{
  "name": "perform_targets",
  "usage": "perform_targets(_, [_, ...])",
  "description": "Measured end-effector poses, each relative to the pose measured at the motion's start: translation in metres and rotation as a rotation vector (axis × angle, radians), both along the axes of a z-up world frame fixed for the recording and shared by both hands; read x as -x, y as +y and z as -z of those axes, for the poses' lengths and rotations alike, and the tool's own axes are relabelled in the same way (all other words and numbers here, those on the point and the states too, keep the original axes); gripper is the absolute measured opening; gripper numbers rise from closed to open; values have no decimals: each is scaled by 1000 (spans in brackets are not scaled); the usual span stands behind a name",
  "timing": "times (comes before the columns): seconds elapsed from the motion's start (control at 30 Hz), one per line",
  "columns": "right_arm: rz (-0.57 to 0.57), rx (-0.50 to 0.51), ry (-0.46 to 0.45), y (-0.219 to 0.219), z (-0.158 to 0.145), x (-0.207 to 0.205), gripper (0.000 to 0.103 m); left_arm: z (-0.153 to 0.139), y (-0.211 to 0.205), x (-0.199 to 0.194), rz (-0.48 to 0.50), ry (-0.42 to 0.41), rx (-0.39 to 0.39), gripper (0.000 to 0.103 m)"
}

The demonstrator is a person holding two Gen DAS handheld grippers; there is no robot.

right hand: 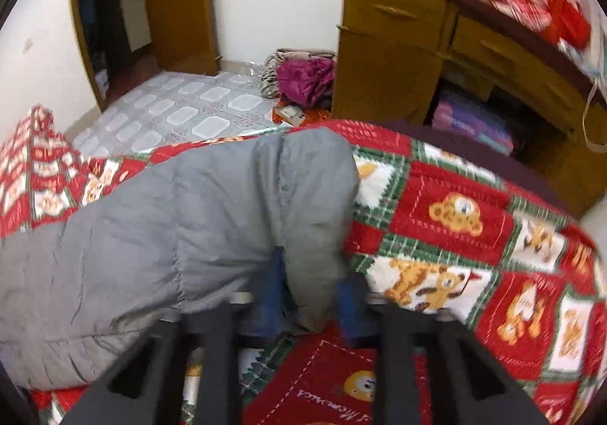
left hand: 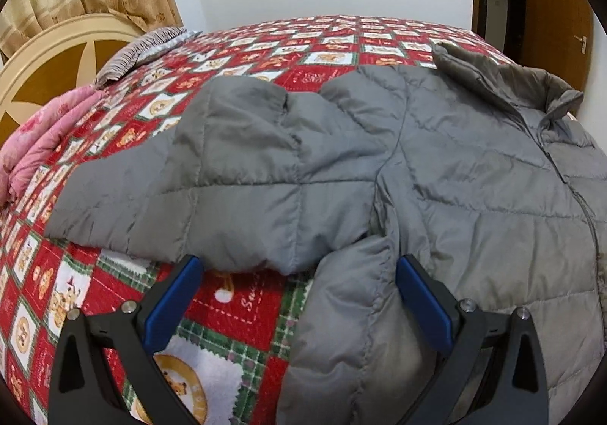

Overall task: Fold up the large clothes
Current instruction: 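Grasp the sleeve nearest the right tool and fold it across the jacket body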

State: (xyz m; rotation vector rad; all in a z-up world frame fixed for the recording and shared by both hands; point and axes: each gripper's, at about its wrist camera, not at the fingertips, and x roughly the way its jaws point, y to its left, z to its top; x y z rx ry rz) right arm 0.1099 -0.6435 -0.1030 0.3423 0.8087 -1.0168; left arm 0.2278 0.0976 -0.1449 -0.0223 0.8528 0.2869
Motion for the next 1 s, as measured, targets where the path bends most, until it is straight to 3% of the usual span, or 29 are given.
perform_targets(0.17, [-156,129,-81,43,-56,-3,12,-5,9,8,-7,-15,41,103])
perform_targets(0.3, [-396,229,-138,124,-113,-22,12,-18,8,25,2,-36,34,103])
perform_targets(0.5, [-755,268,-184,273,-151,-57,12,-43,22,44,24,-74,86,103])
perform_targets(0.73, [-1080,162,-189,437,-115,-99,12,-57,57,54,-7,-130,142,103])
perform_targets(0.87, [-1189,43,-170,507,-71,-120,12,-53,74,58,-27,-130,147,103])
perform_targets(1.0, [-1241,1,-136,552,-27,-143,12,-50,90,61,-46,-132,145,103])
